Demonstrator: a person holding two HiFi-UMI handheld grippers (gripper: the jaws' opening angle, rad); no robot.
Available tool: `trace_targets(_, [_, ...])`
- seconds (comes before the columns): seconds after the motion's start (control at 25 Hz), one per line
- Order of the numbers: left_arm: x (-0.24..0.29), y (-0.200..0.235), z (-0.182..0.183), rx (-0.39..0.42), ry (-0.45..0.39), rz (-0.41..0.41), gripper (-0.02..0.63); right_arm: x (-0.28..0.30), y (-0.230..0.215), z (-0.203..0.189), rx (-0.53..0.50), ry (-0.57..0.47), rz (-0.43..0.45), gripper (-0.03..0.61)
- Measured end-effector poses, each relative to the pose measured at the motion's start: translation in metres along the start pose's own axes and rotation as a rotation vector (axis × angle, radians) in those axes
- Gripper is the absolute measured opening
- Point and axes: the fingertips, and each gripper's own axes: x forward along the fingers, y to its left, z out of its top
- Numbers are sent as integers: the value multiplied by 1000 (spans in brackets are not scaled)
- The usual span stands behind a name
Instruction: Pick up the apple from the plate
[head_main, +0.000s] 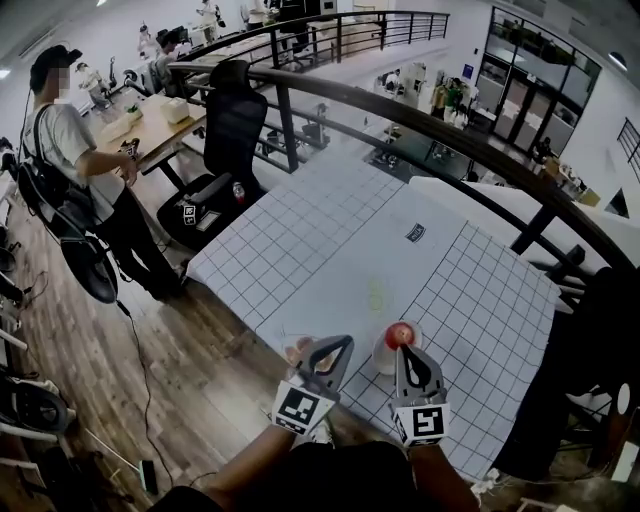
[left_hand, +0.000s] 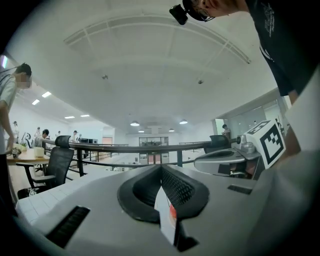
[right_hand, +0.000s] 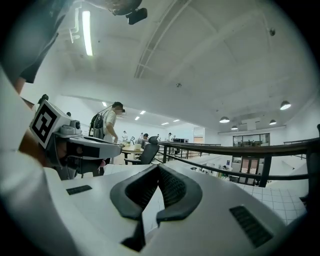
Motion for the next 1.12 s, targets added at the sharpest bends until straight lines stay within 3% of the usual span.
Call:
trace_targets(0.16, [6, 11, -9, -18, 3, -17, 21, 6, -8, -4, 5, 13, -54, 23])
trace_targets(1.04, [49, 0, -46, -67, 78, 14, 21, 28, -36, -55, 5, 47, 0, 25])
trace_targets(1.12, [50, 0, -50, -73, 87, 16, 22, 29, -35, -65, 6, 67, 12, 48])
